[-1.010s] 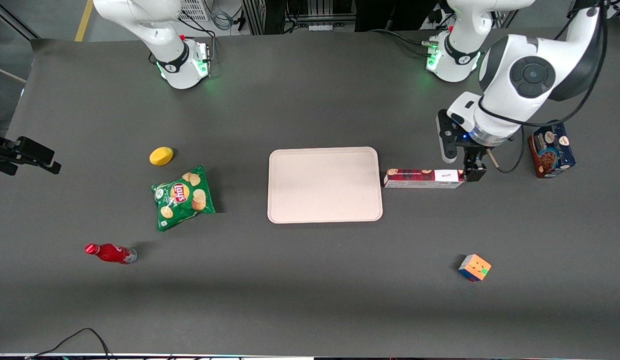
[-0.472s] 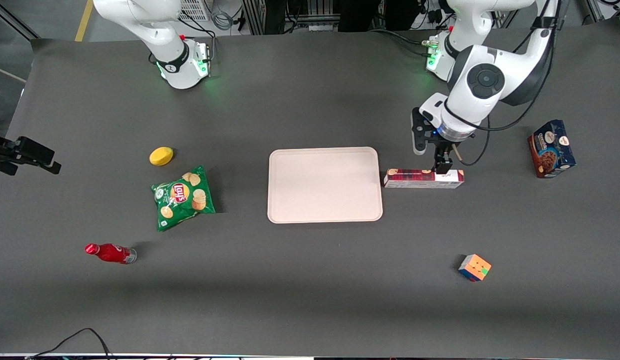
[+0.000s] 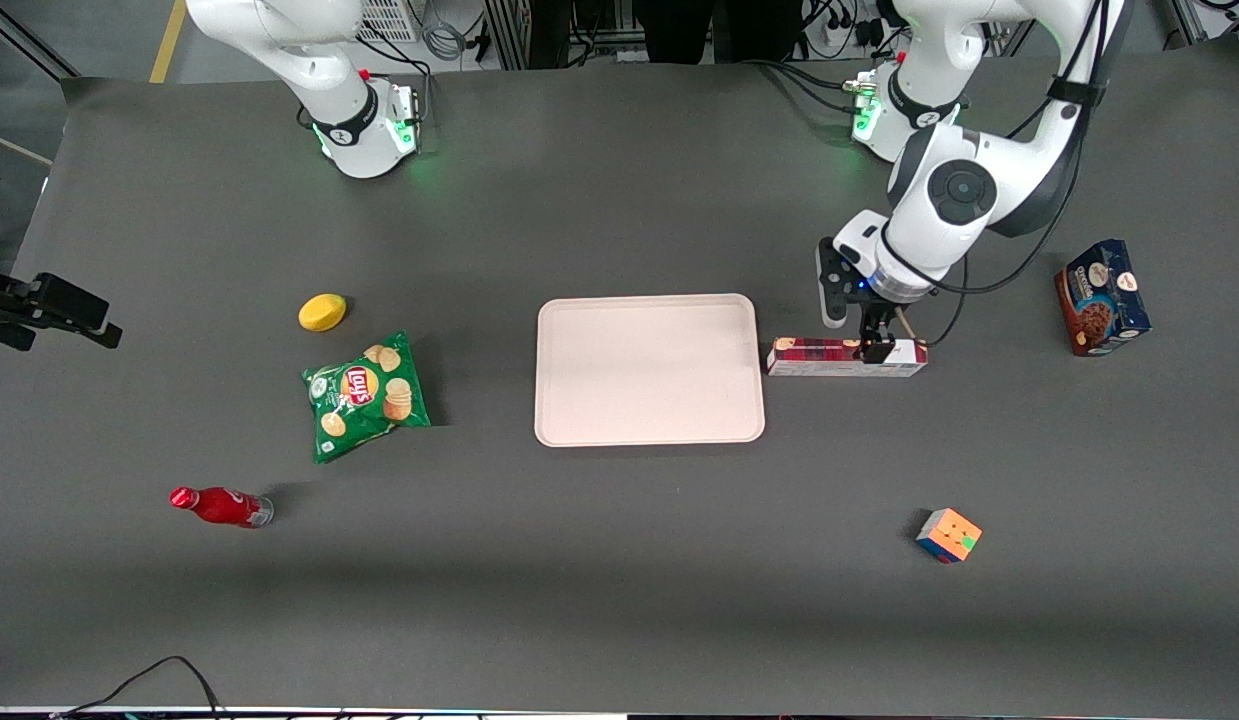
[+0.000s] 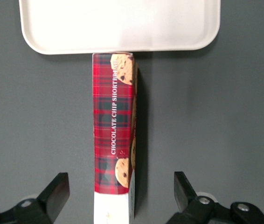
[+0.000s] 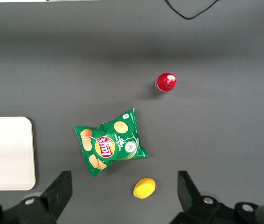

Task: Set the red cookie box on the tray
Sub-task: 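Lower the left gripper and close it on the cookie box end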

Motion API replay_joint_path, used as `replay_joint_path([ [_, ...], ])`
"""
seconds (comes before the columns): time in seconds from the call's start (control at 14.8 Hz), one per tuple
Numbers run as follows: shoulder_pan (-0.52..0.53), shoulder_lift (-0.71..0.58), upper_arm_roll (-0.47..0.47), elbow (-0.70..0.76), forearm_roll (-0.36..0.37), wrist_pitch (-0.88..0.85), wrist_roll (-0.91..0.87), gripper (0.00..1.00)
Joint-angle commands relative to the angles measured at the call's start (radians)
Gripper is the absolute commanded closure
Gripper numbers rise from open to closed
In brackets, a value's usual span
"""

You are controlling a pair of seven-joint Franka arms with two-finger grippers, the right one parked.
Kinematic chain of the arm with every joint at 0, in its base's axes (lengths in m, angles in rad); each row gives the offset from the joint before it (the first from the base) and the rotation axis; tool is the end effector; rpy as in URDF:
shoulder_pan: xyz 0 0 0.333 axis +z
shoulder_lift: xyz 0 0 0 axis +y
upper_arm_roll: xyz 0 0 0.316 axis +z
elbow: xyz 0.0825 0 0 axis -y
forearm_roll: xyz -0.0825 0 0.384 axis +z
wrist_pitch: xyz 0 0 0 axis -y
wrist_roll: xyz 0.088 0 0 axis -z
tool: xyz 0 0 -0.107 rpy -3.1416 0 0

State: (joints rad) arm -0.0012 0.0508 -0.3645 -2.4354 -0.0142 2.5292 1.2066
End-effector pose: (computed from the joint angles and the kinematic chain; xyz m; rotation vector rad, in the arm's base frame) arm 0.4580 -0.1758 0.2888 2.2288 -2.2049 0.0831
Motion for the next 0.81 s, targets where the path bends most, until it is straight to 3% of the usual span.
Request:
replay_joint_path([
  [0.0, 0.023, 0.063, -0.004, 0.010, 0.003, 0.068, -0.007, 0.00],
  [0.74, 0.021, 0.153, -0.004, 0.010, 0.016, 0.148, -0.009, 0.00],
])
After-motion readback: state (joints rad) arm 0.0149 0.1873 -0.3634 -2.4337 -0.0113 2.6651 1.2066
